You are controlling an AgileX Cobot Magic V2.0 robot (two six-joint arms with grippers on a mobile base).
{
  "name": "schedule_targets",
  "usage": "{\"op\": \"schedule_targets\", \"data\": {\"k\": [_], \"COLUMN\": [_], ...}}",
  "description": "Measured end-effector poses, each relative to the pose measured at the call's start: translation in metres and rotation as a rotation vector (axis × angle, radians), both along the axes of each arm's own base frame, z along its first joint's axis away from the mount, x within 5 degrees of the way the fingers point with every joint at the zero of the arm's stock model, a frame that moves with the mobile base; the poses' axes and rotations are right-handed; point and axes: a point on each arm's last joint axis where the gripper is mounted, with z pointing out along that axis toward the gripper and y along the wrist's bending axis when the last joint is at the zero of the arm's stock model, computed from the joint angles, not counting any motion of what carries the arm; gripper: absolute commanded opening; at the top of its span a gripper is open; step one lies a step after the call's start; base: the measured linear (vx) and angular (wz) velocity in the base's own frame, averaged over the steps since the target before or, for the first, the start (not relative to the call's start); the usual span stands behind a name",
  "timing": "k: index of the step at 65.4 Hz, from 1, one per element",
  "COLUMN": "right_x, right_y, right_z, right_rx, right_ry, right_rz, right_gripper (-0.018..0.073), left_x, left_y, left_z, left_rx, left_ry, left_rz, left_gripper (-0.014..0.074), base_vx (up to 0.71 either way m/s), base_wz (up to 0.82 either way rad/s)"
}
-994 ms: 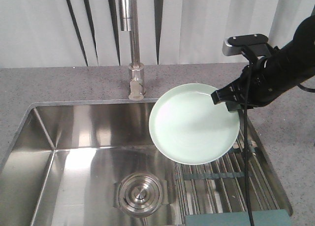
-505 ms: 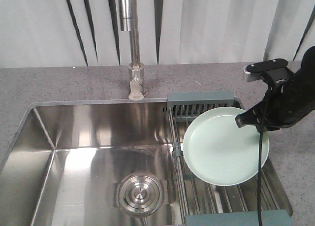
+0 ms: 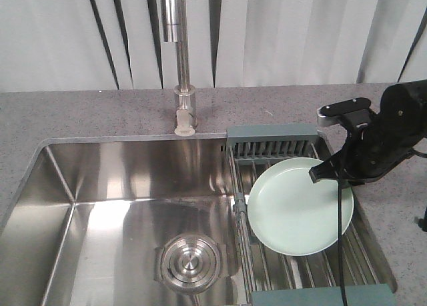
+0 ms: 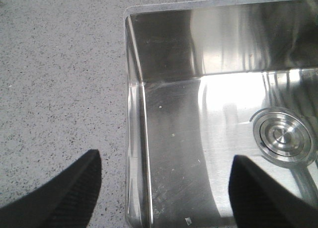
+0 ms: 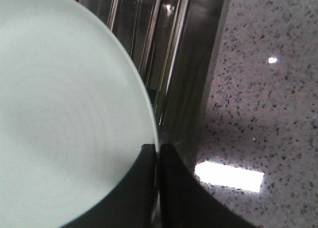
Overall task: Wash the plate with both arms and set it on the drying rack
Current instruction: 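Open the right gripper and withdraw it from the plate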
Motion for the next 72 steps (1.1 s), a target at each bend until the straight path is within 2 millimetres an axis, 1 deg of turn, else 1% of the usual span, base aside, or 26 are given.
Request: {"op": "schedule_targets", "data": {"k": [6,10,25,29,33,41,48,54,64,72], "right_x": [0.003,0.004,0.004,0.003,0.000,-0.010,-0.031,-0.059,-0.102,-0.132], "right_y": [0.000,0.000,-0.001,-0.001,-0.002,-0.002,-0.004,-0.007,-0.012,-0.014], "right_z": [-0.008,-0.011,-0.013,-0.009,0.000,0.028,0.053,0.068,0.082,0.089], "right_rx": [0.000,0.001,-0.011,-0.009,-0.003,0.024,0.069,0.100,0.126,0.172], "right_ry": [0.017,0.028,0.030,0.021,-0.005,-0.109,-0.239,-0.333,-0.419,-0.471], "right_rz": [-0.007,-0.015,-0.031,-0.038,-0.040,-0.043,-0.049,-0.052,-0.054,-0.063], "right_gripper": [0.0045,0.0087,0.0296,0.0321,0.0328,0.0319,0.0301,0.0281,0.0248,0.0238], "left_x": [0.000,0.000,0.000,0.000,0.000,0.000,0.000,0.000,0.000,0.000], "left_y": [0.000,0.000,0.000,0.000,0.000,0.000,0.000,0.000,0.000,0.000], "left_z": [0.000,0.000,0.000,0.000,0.000,0.000,0.000,0.000,0.000,0.000], "left_rx": [0.000,0.000,0.000,0.000,0.000,0.000,0.000,0.000,0.000,0.000], "left_ry": [0.000,0.000,0.000,0.000,0.000,0.000,0.000,0.000,0.000,0.000], "left_rz": [0.000,0.000,0.000,0.000,0.000,0.000,0.000,0.000,0.000,0.000], "left_gripper": [0.0501,0.0501,0.0501,0.0501,0.0501,0.0501,0.0501,0.0501,0.0501,0.0501], "base_vx": [0.00,0.00,0.00,0.00,0.00,0.00,0.00,0.00,0.00,0.00], "base_wz": [0.00,0.00,0.00,0.00,0.00,0.00,0.00,0.00,0.00,0.00]}}
